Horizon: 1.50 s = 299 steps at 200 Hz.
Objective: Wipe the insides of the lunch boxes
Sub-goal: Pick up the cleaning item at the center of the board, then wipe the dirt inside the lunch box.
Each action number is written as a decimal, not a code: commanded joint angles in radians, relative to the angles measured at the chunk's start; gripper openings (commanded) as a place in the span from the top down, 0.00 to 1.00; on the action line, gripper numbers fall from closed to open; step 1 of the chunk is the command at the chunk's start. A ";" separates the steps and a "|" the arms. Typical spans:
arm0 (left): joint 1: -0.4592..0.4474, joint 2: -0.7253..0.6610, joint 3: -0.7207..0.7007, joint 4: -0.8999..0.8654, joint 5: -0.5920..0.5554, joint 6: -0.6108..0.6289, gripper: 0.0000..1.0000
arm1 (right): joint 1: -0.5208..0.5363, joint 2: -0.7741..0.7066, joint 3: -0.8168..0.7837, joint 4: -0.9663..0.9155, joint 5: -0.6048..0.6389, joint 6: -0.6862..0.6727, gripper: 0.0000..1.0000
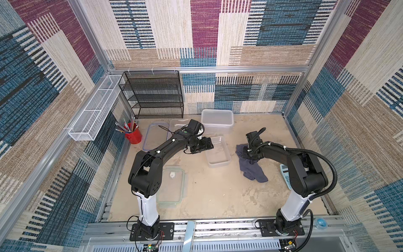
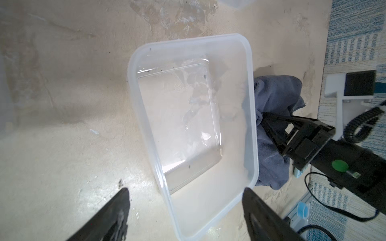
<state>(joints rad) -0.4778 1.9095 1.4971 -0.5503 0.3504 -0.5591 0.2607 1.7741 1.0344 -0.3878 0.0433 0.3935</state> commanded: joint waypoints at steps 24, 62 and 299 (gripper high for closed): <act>0.001 0.042 0.026 0.015 0.024 0.043 0.22 | 0.002 -0.105 0.009 -0.065 -0.042 0.013 0.99; 0.000 0.086 0.044 -0.001 0.012 0.068 0.38 | 0.013 -0.316 0.106 -0.104 -0.039 0.007 1.00; -0.033 0.057 0.011 -0.048 -0.036 0.090 0.88 | 0.264 -0.160 0.142 0.471 -0.252 0.069 1.00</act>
<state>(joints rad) -0.5018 1.9991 1.5265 -0.5850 0.3252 -0.4534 0.5037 1.6009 1.2503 0.0032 -0.2607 0.4416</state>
